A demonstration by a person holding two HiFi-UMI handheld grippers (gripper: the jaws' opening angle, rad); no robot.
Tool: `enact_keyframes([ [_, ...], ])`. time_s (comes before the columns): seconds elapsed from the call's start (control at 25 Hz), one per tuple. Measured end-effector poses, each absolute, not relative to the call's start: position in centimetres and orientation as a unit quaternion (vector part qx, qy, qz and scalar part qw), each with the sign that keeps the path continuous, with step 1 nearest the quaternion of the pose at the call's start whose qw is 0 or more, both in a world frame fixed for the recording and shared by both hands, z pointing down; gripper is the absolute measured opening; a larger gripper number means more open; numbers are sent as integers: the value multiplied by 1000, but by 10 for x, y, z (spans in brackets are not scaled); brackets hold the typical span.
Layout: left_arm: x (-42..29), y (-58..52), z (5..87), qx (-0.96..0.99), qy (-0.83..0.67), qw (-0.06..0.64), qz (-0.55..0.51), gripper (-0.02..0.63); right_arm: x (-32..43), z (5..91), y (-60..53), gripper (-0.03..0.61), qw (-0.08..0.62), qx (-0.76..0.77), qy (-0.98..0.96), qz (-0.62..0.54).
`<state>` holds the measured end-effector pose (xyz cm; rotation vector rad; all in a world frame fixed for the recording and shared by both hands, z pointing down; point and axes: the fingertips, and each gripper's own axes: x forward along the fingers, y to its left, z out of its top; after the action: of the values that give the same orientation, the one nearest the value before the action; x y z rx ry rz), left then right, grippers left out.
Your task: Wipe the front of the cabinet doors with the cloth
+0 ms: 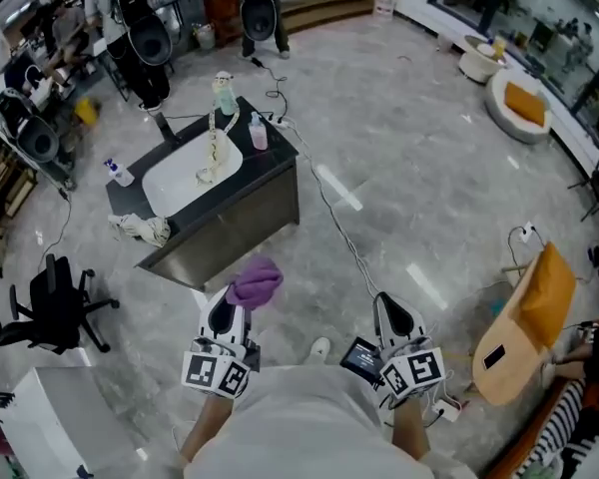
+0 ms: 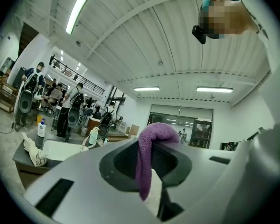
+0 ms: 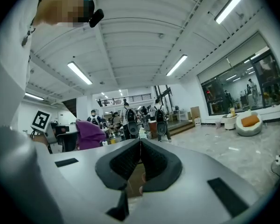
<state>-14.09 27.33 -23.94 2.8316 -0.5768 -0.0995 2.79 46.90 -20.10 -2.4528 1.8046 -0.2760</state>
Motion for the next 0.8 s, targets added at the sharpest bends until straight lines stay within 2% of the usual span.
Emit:
enact_keyframes([
  [0.36,-48,271,-217,973,-170,154,-11,52,106,-177,466,26,35,-815,565,-120],
  [0.8,62,181,-200,969,-196,150,-16,52,206,-195,386,26,33,-804,585,-103],
])
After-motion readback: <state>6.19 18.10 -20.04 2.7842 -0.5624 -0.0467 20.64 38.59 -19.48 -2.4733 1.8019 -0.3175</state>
